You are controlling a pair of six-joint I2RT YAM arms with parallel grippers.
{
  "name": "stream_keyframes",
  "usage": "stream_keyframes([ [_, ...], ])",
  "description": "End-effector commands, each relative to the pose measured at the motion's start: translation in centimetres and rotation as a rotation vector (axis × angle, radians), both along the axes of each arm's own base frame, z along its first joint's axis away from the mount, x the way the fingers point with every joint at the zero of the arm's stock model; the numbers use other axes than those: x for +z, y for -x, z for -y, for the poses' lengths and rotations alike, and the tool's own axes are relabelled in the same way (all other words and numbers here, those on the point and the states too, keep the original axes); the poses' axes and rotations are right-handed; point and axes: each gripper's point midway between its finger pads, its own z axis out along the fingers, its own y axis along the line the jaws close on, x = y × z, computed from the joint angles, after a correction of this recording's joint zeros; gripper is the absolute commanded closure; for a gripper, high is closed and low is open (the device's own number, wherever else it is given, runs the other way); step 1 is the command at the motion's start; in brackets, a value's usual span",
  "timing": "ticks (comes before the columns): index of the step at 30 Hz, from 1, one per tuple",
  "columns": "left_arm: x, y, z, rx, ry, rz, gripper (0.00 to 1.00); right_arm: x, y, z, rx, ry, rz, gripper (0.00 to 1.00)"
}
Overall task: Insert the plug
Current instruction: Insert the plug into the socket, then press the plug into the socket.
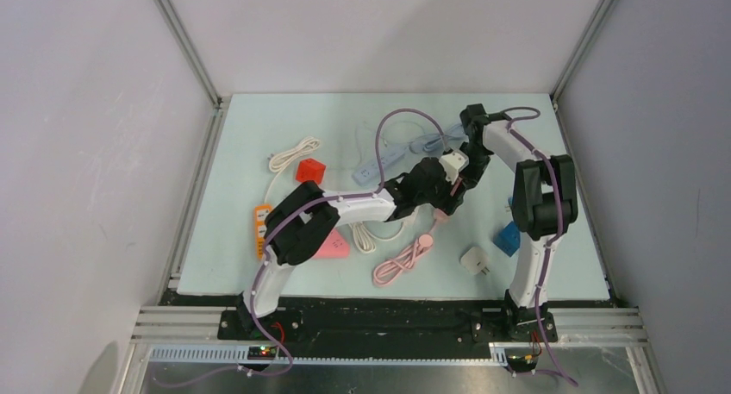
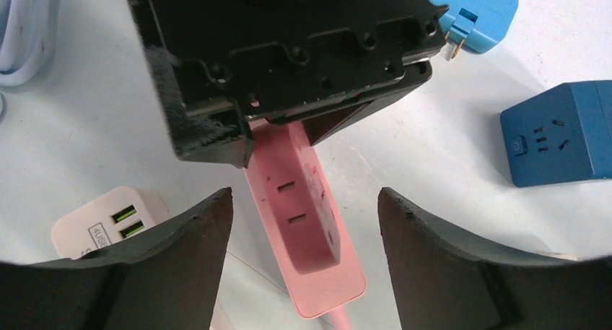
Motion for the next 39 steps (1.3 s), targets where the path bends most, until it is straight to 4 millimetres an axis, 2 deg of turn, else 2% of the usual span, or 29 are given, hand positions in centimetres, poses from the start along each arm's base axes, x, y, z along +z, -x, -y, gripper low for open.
stream_keyframes([
  [1,1.9,-1.4,1.1,0.085,0.042,0.054,0.23,3.9,-2.0,0.4,-0.036,-0.008,0.135,0.52],
  [9,0.8,-1.5,1.6,0.094,0.028,0.022,0.40,4.9,-1.6,1.6,-0.061,0.000,0.150,0.52],
  [14,0.5,-1.2,1.7,0.095,0.022,-0.007,0.53,6.7,-1.4,2.3,-0.075,0.000,0.194,0.48],
  [16,0.2,-1.3,1.6,0.104,0.013,-0.011,0.61,7.6,-1.3,2.5,-0.078,-0.003,0.216,0.45],
  [23,0.4,-1.7,1.4,0.134,0.003,-0.017,0.68,10.1,-1.0,3.7,-0.094,0.021,0.280,0.40],
  [25,0.4,-1.7,1.4,0.137,0.000,-0.026,0.74,10.7,-0.8,4.1,-0.098,0.024,0.293,0.39],
  [28,0.1,-1.8,1.4,0.145,-0.020,-0.032,0.89,11.4,-0.6,4.9,-0.108,0.047,0.317,0.32],
  [30,0.4,-2.3,1.4,0.158,-0.032,-0.027,0.94,11.9,-0.2,5.5,-0.119,0.055,0.332,0.31],
  [32,-0.3,-2.3,0.9,0.179,-0.077,-0.039,0.97,12.6,0.2,6.4,-0.143,0.056,0.353,0.31],
  [34,0.1,-2.7,0.9,0.196,-0.096,-0.043,0.99,12.7,0.6,7.0,-0.155,0.059,0.364,0.31],
  [35,-0.4,-2.6,0.6,0.205,-0.119,-0.058,1.00,12.4,0.9,7.2,-0.159,0.063,0.358,0.31],
  [39,-0.5,-2.9,0.0,0.247,-0.143,-0.075,1.00,11.6,1.8,8.0,-0.174,0.071,0.344,0.32],
])
